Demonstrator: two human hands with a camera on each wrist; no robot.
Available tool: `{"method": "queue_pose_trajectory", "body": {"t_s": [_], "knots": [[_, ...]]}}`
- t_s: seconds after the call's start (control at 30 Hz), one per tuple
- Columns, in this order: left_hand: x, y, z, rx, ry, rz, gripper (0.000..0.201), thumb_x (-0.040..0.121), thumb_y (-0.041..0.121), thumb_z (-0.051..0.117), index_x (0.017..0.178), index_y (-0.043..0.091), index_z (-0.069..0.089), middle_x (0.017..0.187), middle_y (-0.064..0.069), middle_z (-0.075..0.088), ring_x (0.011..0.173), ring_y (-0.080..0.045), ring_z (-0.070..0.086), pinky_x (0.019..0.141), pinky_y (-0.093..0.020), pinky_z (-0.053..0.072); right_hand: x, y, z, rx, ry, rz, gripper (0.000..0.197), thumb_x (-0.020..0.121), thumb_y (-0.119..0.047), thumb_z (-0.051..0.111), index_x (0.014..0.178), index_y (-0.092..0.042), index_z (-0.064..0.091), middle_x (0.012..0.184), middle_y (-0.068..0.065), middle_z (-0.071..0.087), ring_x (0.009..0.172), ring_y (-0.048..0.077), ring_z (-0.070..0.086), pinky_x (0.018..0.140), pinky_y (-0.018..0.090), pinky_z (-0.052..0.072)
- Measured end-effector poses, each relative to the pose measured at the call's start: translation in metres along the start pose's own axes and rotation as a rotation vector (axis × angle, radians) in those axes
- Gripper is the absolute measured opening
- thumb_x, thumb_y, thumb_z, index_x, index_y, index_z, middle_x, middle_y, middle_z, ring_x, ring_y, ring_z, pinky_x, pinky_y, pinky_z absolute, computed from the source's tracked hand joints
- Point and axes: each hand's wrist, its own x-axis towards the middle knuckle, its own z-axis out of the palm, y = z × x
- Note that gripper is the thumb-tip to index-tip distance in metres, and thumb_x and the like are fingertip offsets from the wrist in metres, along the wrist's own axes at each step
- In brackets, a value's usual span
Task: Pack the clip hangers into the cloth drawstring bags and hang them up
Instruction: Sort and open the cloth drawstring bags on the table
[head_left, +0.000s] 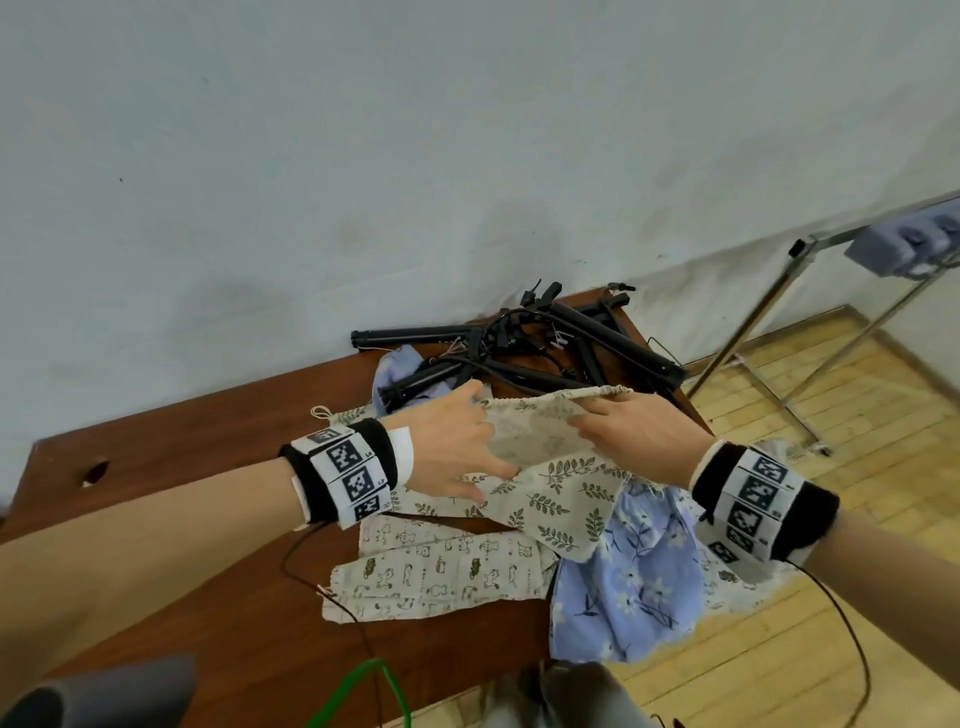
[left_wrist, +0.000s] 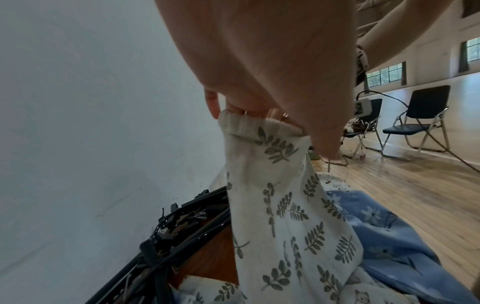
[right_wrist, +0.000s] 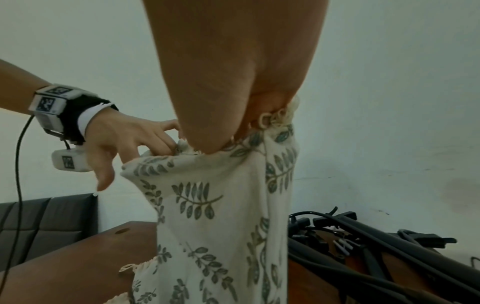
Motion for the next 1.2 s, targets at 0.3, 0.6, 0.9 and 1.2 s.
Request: {"method": "queue_pose_trajectory", "body": {"t_s": [0.3, 0.6, 0.9, 1.2], "knots": [[0.018, -0.04, -0.021, -0.301, 0.3, -0.223, 0.036, 0.092, 0.048, 0.042, 0.094, 0.018, 0.061, 0.074, 0.005, 0.065, 0.07, -0.018, 0.062, 0.095, -0.036, 0.046, -0.042, 0.039, -0.034, 0.363, 0.255, 0.107, 0.043, 0.084, -0.047, 0.066, 0.061, -0.013, 0.055, 0.116, -0.002, 0.058, 0.101, 0.006, 0.049, 0.089, 0.023, 0.037], [0.082, -0.051, 0.057, -0.788, -0.344, -0.548, 0.09, 0.074, 0.056, 0.072, 0.146, 0.019, 0.033, 0.141, -0.007, 0.042, 0.127, -0.028, 0.043, 0.106, -0.04, 0.035, -0.048, 0.072, 0.009, 0.607, -0.199, 0.52, 0.036, 0.087, -0.044, 0.065, 0.117, -0.025, 0.058, 0.118, 0.0, 0.059, 0.089, 0.016, 0.062, 0.075, 0.024, 0.046], [0.071, -0.004, 0.147, -0.7, -0.485, -0.596, 0.01, 0.086, 0.013, 0.051, 0.091, 0.015, 0.059, 0.097, -0.008, 0.06, 0.092, -0.026, 0.057, 0.083, -0.033, 0.047, -0.018, 0.035, 0.079, 0.733, -0.437, 0.543, 0.052, 0.096, -0.036, 0.054, 0.142, -0.019, 0.038, 0.136, 0.009, 0.05, 0.11, 0.025, 0.057, 0.084, 0.031, 0.046], [0.075, 0.014, 0.118, -0.638, -0.203, -0.569, 0.035, 0.086, 0.001, 0.045, 0.11, 0.026, 0.037, 0.094, -0.008, 0.06, 0.08, -0.03, 0.056, 0.065, -0.038, 0.048, 0.041, -0.001, 0.084, 0.697, -0.201, 0.317, 0.069, 0.09, -0.013, 0.056, 0.148, -0.033, 0.024, 0.148, 0.01, 0.026, 0.111, 0.031, 0.052, 0.083, 0.035, 0.049]]}}
